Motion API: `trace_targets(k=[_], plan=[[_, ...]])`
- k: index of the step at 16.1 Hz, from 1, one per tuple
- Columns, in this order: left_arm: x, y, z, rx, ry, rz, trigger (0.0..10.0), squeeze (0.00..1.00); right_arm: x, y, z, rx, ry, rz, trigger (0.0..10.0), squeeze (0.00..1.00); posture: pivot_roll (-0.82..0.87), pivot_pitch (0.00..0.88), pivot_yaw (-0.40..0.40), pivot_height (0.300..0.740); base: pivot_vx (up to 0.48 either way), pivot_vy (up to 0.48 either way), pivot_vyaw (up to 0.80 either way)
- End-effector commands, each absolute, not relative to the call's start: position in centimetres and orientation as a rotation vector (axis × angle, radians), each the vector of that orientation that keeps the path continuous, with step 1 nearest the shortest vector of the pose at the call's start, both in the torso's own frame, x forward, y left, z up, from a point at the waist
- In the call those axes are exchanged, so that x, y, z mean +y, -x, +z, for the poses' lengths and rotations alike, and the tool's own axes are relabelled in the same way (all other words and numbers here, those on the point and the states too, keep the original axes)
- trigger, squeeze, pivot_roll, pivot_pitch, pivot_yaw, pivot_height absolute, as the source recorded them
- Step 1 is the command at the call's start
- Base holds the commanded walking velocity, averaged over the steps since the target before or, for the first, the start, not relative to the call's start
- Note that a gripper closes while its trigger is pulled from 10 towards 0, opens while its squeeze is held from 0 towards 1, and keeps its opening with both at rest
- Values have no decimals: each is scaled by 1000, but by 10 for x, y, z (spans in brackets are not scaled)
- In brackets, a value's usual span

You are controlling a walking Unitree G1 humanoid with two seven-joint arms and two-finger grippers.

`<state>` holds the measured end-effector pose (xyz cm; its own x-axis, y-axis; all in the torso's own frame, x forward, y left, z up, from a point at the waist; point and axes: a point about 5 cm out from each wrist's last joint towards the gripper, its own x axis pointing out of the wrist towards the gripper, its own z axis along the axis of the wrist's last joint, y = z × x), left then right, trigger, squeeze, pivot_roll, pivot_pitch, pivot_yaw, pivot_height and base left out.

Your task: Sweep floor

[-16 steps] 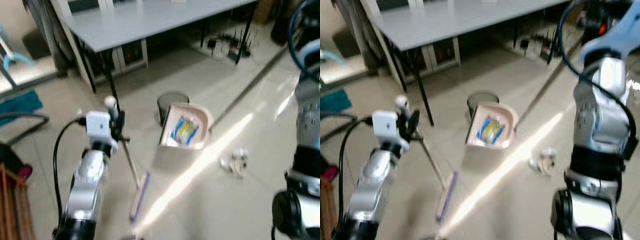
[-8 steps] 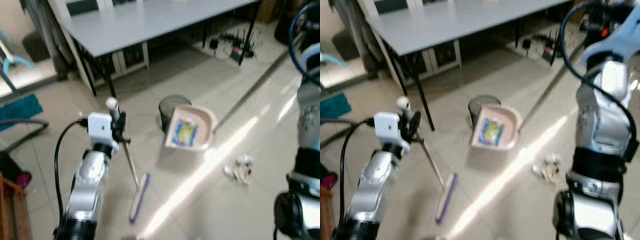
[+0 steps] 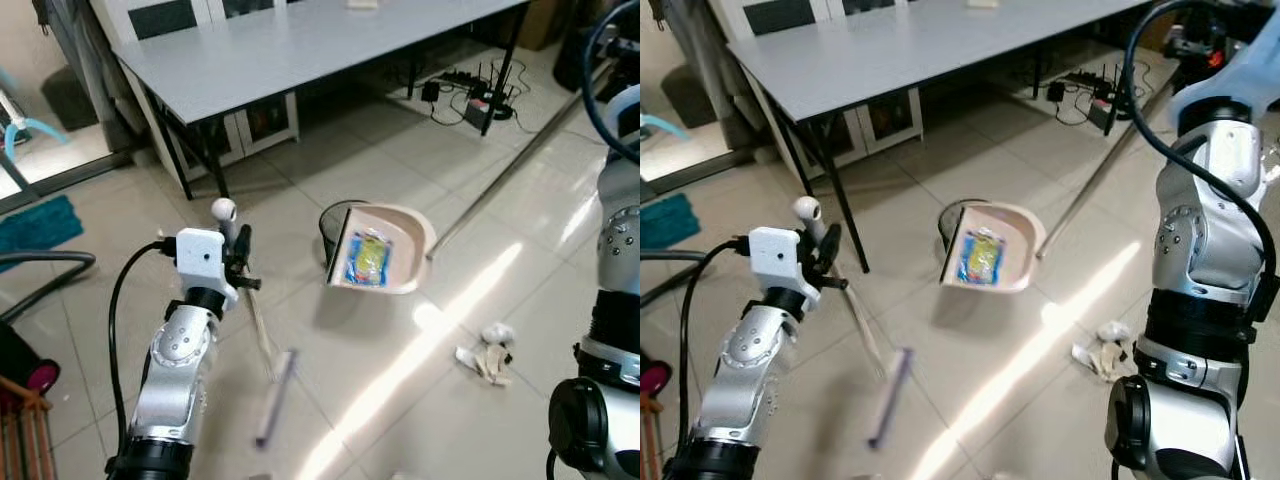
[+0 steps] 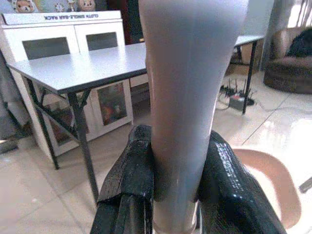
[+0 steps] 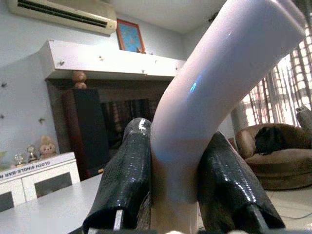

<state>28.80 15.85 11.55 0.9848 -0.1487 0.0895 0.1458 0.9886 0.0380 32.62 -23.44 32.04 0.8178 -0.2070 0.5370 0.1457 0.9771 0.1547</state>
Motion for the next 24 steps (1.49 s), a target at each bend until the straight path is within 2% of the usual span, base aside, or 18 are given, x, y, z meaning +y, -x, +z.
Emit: trace_targets(k=[1, 4, 7, 22, 24], plan=[[167, -289, 125, -132, -64, -127, 10000, 0, -224, -323, 334, -666, -140, -153, 10000, 0, -41, 48, 39, 740, 469, 0, 0], [166, -289, 126, -134, -64, -129, 10000, 0, -225, -326, 330, -654, -165, -167, 10000, 0, -36, 54, 41, 740, 466, 0, 0], [166, -288, 125, -132, -61, -135, 10000, 0, -224, -327, 328, -650, -171, -167, 10000, 0, -37, 55, 45, 740, 465, 0, -525], [166, -287, 122, -116, -57, -152, 10000, 0, -225, -328, 317, -643, -204, -209, 10000, 0, -38, 62, 57, 740, 465, 0, 0], [166, -286, 121, -113, -55, -150, 10000, 0, -226, -328, 316, -643, -200, -205, 10000, 0, -40, 65, 51, 740, 465, 0, -634]])
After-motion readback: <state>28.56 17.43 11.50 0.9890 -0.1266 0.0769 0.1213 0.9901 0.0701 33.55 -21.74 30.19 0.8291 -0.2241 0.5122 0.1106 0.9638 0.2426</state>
